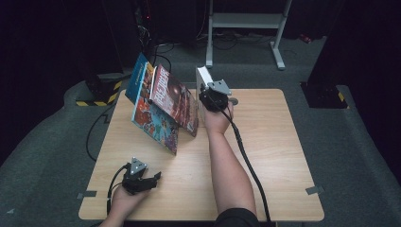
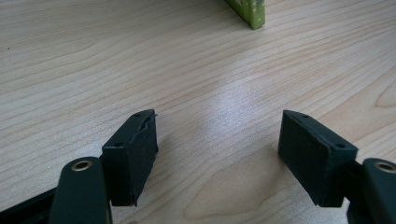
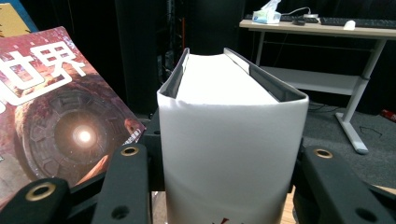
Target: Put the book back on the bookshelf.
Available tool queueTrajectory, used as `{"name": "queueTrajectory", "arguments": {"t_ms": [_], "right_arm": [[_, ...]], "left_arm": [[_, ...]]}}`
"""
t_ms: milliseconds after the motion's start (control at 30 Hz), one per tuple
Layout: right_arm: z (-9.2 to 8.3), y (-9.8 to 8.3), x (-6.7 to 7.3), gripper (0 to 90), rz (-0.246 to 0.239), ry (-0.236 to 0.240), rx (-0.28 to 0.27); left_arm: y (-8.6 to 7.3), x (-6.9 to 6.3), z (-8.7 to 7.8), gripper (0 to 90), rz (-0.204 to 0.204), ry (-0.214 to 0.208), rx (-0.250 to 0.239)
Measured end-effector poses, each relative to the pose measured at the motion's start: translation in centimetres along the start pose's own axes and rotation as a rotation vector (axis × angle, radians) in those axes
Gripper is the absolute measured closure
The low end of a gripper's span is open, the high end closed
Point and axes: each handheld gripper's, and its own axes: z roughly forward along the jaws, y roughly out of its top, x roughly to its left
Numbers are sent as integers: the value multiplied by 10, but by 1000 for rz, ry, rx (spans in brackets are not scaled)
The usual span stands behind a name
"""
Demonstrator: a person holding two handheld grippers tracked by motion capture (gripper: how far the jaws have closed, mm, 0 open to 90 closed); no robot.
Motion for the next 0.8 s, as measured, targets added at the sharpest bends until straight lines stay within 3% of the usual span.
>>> {"name": "queueTrajectory", "arguments": {"t_ms": [500,800], "right_arm": [[-2,-9,-2,535,10,1,-16],[-14,-13,-2,527,-8,12,34]], "left_arm": [[0,-1,0,283,-5,-9,-2],[0,-1,0,283,-2,-9,2]]}}
